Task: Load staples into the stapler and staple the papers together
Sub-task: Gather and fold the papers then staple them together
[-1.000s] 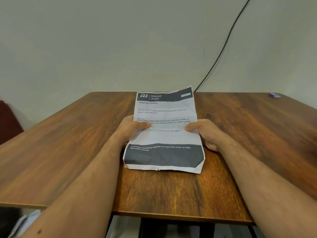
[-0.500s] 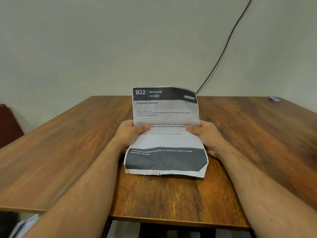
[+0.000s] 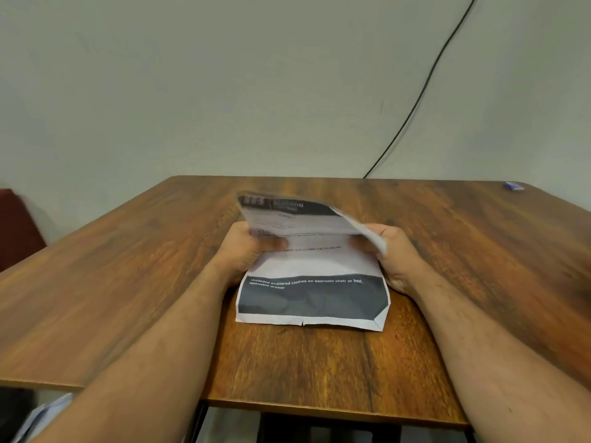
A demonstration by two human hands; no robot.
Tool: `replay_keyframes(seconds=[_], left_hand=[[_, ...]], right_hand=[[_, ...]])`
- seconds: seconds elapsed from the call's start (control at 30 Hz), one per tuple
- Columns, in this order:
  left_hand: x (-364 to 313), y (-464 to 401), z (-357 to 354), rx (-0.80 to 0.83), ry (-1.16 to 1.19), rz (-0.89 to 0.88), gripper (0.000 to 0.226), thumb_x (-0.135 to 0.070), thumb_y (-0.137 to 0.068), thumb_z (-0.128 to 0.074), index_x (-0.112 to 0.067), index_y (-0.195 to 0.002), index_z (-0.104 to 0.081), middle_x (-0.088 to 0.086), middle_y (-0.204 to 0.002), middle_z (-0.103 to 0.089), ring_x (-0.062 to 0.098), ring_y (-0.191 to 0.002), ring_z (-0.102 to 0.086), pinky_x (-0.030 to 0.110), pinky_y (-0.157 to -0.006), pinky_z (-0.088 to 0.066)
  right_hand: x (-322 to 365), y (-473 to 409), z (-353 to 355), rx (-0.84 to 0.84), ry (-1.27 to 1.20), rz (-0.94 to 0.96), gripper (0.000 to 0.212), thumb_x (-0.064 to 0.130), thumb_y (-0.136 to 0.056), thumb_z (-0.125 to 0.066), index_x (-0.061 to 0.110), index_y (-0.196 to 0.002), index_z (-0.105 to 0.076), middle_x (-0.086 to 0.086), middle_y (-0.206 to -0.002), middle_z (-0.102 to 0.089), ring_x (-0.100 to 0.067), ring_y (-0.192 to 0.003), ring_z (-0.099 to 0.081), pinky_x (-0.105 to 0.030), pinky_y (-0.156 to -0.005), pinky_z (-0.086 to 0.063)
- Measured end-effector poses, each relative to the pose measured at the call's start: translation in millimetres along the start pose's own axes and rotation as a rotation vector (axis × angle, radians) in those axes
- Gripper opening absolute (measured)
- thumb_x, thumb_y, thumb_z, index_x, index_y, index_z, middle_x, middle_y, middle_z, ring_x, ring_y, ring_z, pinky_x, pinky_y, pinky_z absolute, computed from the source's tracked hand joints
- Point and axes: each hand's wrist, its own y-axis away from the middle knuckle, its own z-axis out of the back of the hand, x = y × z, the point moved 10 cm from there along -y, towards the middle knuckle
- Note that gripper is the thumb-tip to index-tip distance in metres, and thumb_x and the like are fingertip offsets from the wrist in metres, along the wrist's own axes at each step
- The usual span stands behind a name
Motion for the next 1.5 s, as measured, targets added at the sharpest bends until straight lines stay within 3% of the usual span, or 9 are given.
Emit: replay_keyframes(seconds=[0.2,0.37,0.43,0.53,0.73,0.9,1.1,1.2,1.5], left_hand=[[2,0,2,0.084,0.084,0.081,0.036,0.010,-0.084,-0.066,-0.014,-0.060,-0.078,0.005,-0.095,-0.078,0.021,-0.076,-0.076,0.033,-0.064,-0.063],[1,2,1,0.084,0.096,0.088,0.036,0.008,-0.086,-0.065,-0.014,-0.060,-0.078,0.004,-0.092,-0.079,0.020,-0.075,-0.075,0.030,-0.061,-0.063],[1,3,2,0.062,0.124,0.098,0.033,0.009,-0.087,-0.063,-0.011,-0.065,-0.079,0.009,-0.090,-0.078,0.024,-0.072,-0.074,0.030,-0.058,-0.062],[1,2,12,-0.033,0.177,0.079,0.022,0.000,-0.093,-0.055,-0.003,-0.087,-0.077,0.020,-0.099,-0.075,0.037,-0.087,-0.068,0.037,-0.070,-0.059],[11,5,9,0.035,0.131,0.177,0.068,-0.063,-0.095,-0.045,-0.006,-0.126,-0.064,0.023,-0.118,-0.071,0.032,-0.092,-0.071,0.039,-0.075,-0.057],[17,6,0,0.114,0.044,0.278,0.047,0.002,-0.084,-0.073,-0.014,-0.127,-0.062,0.025,-0.128,-0.066,0.038,-0.102,-0.071,0.046,-0.080,-0.064],[22,1,8,0.045,0.150,0.266,0.059,0.020,-0.074,-0.068,-0.016,-0.121,-0.065,0.023,-0.127,-0.066,0.039,-0.103,-0.070,0.049,-0.079,-0.063],[23,0,7,0.045,0.132,0.252,0.060,0.023,-0.074,-0.066,-0.016,-0.119,-0.066,0.023,-0.126,-0.065,0.041,-0.107,-0.068,0.050,-0.082,-0.062],[17,3,2,0.051,-0.089,0.275,0.029,-0.012,-0.084,-0.079,0.000,-0.110,-0.074,0.018,-0.104,-0.078,0.031,-0.090,-0.076,0.040,-0.076,-0.064]], right_hand=[[-11,7,3,0.028,-0.007,-0.245,0.011,0.010,-0.086,-0.068,0.000,-0.086,-0.073,-0.017,-0.082,-0.076,-0.022,-0.058,-0.072,-0.025,-0.048,-0.056],[-4,4,9,-0.035,-0.080,-0.091,0.033,0.009,-0.085,-0.049,-0.006,-0.076,-0.077,-0.033,-0.104,-0.072,-0.040,-0.093,-0.070,-0.043,-0.082,-0.057],[-7,2,8,-0.035,-0.106,-0.103,0.044,0.015,-0.094,-0.045,-0.005,-0.074,-0.078,-0.030,-0.099,-0.074,-0.037,-0.091,-0.071,-0.042,-0.083,-0.058],[-8,1,4,-0.019,0.055,-0.102,0.011,0.004,-0.090,-0.066,0.002,-0.085,-0.076,-0.017,-0.092,-0.076,-0.028,-0.081,-0.070,-0.033,-0.069,-0.060],[-4,0,15,-0.103,0.168,-0.033,0.040,-0.011,-0.084,-0.068,0.018,-0.109,-0.074,-0.012,-0.111,-0.074,-0.032,-0.094,-0.072,-0.044,-0.077,-0.063],[0,3,17,-0.130,0.197,-0.043,0.054,-0.014,-0.082,-0.069,0.023,-0.122,-0.062,-0.015,-0.114,-0.066,-0.032,-0.094,-0.070,-0.038,-0.065,-0.063],[-11,6,20,-0.181,-0.017,-0.178,0.041,-0.009,-0.084,-0.071,0.006,-0.122,-0.062,-0.015,-0.109,-0.073,-0.032,-0.095,-0.073,-0.045,-0.082,-0.062],[-12,7,20,-0.173,0.013,-0.186,0.023,-0.007,-0.087,-0.068,0.005,-0.107,-0.071,-0.015,-0.100,-0.078,-0.029,-0.085,-0.076,-0.043,-0.078,-0.064],[-11,6,24,-0.177,0.024,-0.157,0.029,-0.011,-0.083,-0.070,0.007,-0.106,-0.071,-0.016,-0.099,-0.077,-0.032,-0.083,-0.077,-0.043,-0.068,-0.063]])
